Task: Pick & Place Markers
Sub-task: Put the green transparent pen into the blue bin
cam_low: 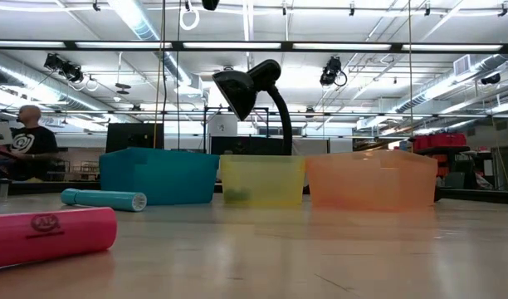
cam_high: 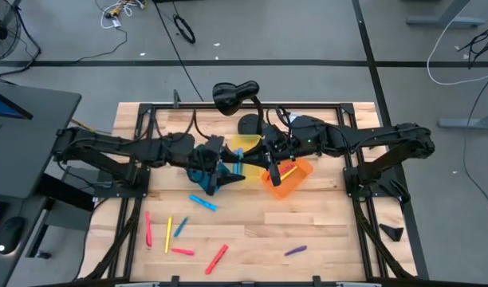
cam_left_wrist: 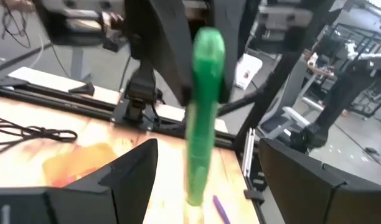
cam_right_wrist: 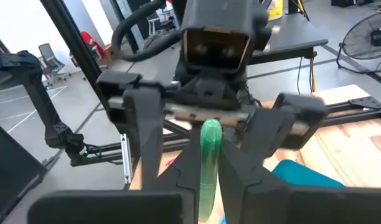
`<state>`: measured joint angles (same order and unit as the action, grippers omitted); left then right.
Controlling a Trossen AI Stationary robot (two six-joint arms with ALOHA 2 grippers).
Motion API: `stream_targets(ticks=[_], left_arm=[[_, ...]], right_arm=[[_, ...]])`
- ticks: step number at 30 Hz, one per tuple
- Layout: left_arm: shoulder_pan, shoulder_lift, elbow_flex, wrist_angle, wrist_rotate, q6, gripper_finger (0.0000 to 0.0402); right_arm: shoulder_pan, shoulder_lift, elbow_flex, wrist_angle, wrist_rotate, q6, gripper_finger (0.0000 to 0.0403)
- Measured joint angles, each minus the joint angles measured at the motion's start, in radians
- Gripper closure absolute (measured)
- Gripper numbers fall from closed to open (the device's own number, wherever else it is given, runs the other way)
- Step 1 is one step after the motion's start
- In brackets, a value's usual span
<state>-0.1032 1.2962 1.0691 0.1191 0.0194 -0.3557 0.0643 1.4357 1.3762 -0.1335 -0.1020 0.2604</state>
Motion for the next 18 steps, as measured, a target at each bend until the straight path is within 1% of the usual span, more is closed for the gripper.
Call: stream_targets(ticks=[4, 7, 11, 18], left_arm=[[-0.003, 0.007, 0.0, 0.002, -0.039, -0.001, 0.0117], [-0.002, 0.007, 0.0, 0.003, -0.068, 0.0, 0.0133], [-0.002, 0.007, 0.0, 0.004, -0.079, -0.001, 0.0176], [-0.002, 0.007, 0.0, 0.004, -0.075, -0.001, 0.0263]], right_arm=[[0.0, 0.0, 0.0, -0.001, 0.0, 0.001, 0.0367], [0.0, 0.0, 0.0, -0.001, 0.0, 0.0, 0.0367], [0.0, 0.0, 0.0, -0.001, 0.0, 0.0, 0.0367], [-0.003, 0.0, 0.0, -0.001, 0.001, 0.0, 0.0367]])
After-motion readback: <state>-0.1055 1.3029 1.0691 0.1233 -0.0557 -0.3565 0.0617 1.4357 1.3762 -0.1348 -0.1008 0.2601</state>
